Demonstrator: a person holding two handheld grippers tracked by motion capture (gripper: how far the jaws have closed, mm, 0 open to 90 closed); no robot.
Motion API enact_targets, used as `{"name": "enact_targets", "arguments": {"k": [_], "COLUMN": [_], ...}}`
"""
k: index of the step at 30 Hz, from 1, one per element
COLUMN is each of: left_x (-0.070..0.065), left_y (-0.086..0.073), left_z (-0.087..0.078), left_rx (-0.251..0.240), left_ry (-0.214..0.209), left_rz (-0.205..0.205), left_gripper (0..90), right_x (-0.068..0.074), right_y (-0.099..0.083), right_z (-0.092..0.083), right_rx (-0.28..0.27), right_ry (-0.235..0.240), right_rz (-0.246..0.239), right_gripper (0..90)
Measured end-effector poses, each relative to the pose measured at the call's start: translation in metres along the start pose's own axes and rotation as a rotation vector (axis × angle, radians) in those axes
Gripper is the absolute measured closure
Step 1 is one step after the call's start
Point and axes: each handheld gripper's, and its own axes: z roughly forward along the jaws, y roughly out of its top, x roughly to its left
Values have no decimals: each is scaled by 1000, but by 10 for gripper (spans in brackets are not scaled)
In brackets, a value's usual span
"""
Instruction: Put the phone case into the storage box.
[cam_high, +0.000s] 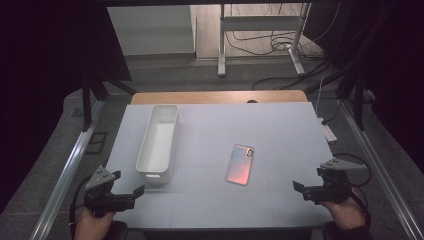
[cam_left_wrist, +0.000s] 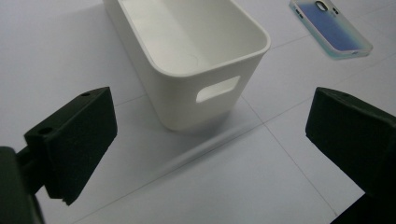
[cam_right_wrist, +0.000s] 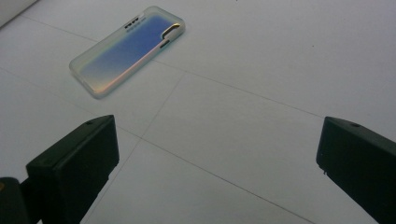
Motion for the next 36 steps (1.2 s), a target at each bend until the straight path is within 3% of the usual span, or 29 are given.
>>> {"name": "enact_targets", "arguments": {"k": [11,23,36], "left_x": [0,1,0], "left_y": [0,0,0], "left_z": [-1,-1,-1], "left_rx": [-9,-10,-9], "left_ry": [-6,-8,-7], "left_rz": [-5,-6,-3], "left_gripper": [26,28,31], "right_x": [3,3,9], "right_y": [5,14,27], "right_z": [6,12,27], "right_rx": [39,38,35], "right_ry": [16,47,82], "right_rz": [-33,-32,-84], "right_gripper": [0,0,0]}}
